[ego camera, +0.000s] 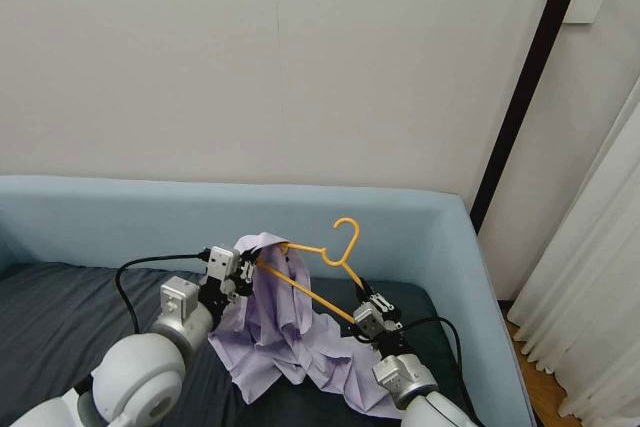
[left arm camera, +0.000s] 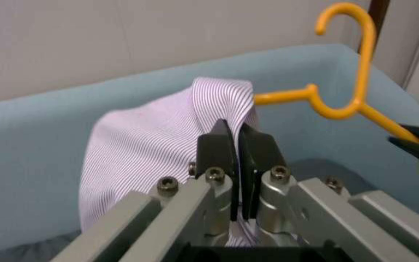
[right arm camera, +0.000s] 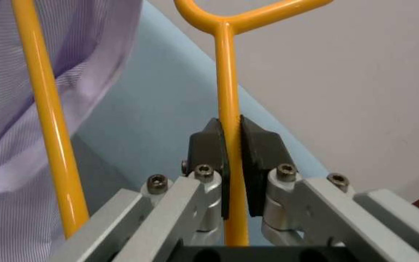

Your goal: Pick up the clothes from the sofa and hang them on the clothes hanger.

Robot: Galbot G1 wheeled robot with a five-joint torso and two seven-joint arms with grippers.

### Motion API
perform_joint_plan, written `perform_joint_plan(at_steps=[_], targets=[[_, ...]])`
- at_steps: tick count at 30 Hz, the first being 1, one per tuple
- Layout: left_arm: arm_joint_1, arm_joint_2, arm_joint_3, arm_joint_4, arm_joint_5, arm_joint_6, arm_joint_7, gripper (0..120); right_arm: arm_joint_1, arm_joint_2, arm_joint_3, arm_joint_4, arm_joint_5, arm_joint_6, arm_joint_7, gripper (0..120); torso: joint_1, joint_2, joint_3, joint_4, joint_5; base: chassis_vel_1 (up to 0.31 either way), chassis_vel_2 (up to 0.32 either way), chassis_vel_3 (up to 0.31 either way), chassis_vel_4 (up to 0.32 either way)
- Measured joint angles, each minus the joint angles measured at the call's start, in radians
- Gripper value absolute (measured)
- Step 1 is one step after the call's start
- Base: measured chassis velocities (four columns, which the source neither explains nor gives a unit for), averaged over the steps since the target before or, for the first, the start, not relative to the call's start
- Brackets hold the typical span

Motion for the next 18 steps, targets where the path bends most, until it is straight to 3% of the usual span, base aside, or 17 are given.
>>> perform_joint_plan(at_steps=[9, 18], targets=[[0.1, -0.045, 0.072, 0.026, 0.112, -0.05, 0.032, 0, 0.08, -0.003, -0.015, -0.017, 0.003, 0.0, 0.0, 5, 0.0, 0.0, 0.0, 0.0001, 0.0, 0.0, 0.0, 0.0, 0.0], [0.051, -0.093, 0.134, 0.091, 0.136, -0.101, 0.037, 0, 0.107, -0.029, 0.002, -0.01, 0.007, 0.012, -0.013, 5, 0.0, 0.0, 0.0, 0.0001, -0.0001, 0.0, 0.0, 0.0, 0.0]])
